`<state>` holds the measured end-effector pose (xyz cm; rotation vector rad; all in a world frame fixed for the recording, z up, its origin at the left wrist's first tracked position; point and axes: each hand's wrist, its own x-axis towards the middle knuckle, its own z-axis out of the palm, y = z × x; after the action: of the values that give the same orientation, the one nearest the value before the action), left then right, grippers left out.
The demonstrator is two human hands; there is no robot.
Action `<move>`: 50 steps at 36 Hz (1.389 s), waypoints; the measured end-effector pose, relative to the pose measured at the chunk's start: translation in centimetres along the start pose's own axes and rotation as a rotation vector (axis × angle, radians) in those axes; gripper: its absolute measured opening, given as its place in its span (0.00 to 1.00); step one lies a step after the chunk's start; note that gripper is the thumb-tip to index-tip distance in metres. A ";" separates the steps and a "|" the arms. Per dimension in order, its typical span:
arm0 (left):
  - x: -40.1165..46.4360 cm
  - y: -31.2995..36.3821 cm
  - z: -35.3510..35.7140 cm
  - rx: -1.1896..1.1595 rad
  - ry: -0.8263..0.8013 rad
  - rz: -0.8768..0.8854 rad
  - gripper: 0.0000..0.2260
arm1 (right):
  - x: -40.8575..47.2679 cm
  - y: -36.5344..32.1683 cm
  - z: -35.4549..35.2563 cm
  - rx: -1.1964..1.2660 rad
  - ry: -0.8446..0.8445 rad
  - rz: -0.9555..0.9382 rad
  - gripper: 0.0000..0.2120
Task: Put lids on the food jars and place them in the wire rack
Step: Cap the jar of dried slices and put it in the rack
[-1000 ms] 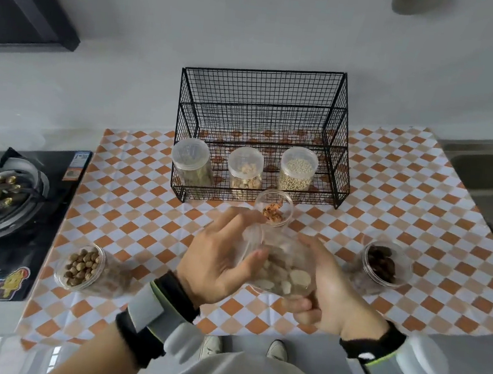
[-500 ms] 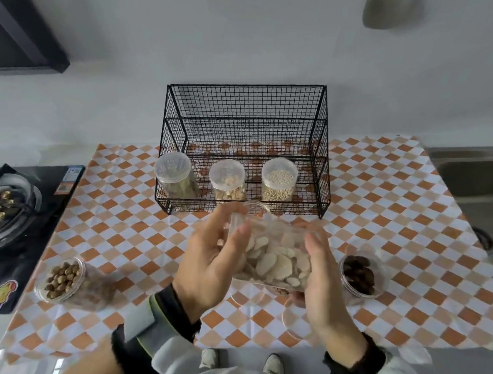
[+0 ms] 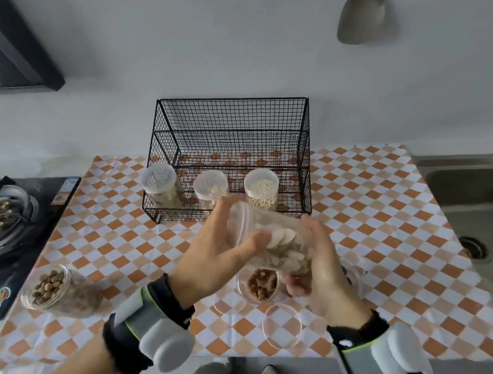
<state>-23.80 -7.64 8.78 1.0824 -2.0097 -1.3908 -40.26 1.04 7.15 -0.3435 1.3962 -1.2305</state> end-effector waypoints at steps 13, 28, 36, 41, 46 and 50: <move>9.2 1.9 0.8 0.376 -0.012 -0.011 0.46 | 4.6 -2.9 -2.3 0.025 0.195 -0.041 0.13; 17.5 2.0 3.9 0.647 -0.047 0.091 0.37 | 9.4 -2.9 -3.6 -0.079 0.189 -0.001 0.16; 18.8 1.4 4.4 0.766 -0.111 0.115 0.38 | 11.0 -2.7 -3.5 -0.120 0.144 0.046 0.28; 19.4 1.0 4.3 0.795 -0.134 0.094 0.40 | 11.8 -2.5 -3.6 -0.138 0.145 0.041 0.26; 20.0 0.4 4.6 0.832 -0.164 0.061 0.42 | 12.7 -2.2 -3.4 -0.185 0.120 0.057 0.20; 20.2 -0.2 4.7 0.838 -0.167 0.062 0.40 | 13.5 -2.0 -3.1 -0.181 0.130 0.071 0.14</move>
<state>-38.97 -21.46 5.66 1.2185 -2.8191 -0.5886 -47.49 -8.97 0.63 -0.3401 1.6234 -1.0869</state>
